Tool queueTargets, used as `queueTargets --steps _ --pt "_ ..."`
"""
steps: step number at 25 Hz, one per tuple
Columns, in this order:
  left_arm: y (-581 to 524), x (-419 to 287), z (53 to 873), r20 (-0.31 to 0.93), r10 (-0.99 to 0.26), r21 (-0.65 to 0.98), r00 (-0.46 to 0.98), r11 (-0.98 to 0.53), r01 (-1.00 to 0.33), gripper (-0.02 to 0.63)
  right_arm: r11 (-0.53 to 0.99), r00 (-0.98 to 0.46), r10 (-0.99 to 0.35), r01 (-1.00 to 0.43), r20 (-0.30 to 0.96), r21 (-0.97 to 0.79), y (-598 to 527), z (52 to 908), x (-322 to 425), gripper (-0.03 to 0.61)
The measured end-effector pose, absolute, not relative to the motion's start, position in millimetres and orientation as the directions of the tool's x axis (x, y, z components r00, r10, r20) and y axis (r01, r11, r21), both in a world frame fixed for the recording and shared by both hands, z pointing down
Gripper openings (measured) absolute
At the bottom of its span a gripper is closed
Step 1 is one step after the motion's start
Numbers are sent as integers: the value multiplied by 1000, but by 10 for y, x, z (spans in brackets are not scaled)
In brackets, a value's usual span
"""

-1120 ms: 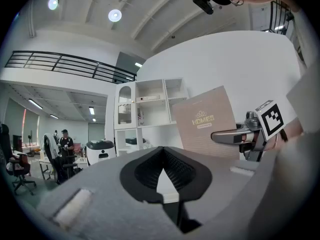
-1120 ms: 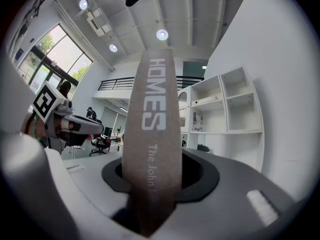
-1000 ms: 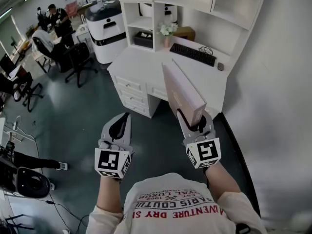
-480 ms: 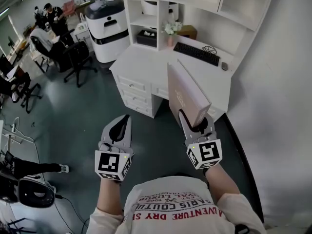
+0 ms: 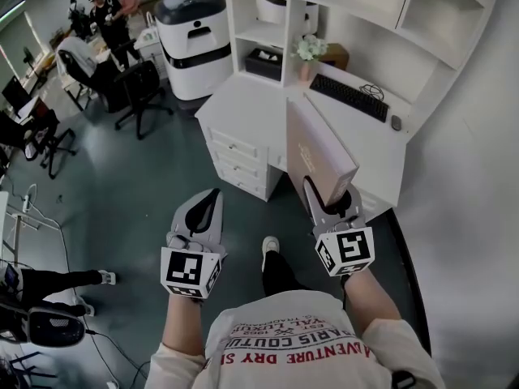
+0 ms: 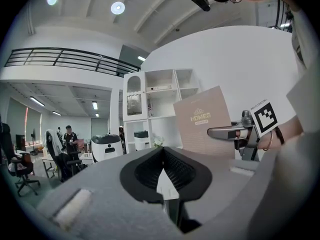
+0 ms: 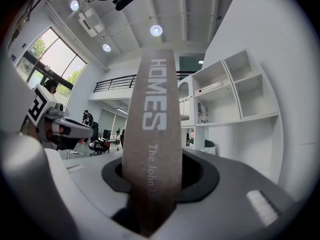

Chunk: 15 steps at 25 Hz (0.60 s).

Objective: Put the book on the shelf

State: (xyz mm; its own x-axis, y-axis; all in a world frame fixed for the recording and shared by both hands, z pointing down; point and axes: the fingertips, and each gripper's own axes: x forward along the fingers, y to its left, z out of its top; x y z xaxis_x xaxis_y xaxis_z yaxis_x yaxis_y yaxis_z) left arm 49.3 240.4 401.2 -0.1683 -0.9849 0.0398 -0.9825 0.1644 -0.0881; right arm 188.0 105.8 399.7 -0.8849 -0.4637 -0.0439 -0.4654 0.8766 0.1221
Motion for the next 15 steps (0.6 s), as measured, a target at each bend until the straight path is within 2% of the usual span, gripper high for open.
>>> queueTargets --steps 7,15 --pt "1587 -239 3867 11 -980 -121 -198 196 -973 6 878 -883 -465 -469 -66 96 92 3871 1099 176" --pt "343 -1024 3615 -45 -986 -133 -158 163 -978 6 859 -868 -489 -496 -83 125 -1059 3678 322 176"
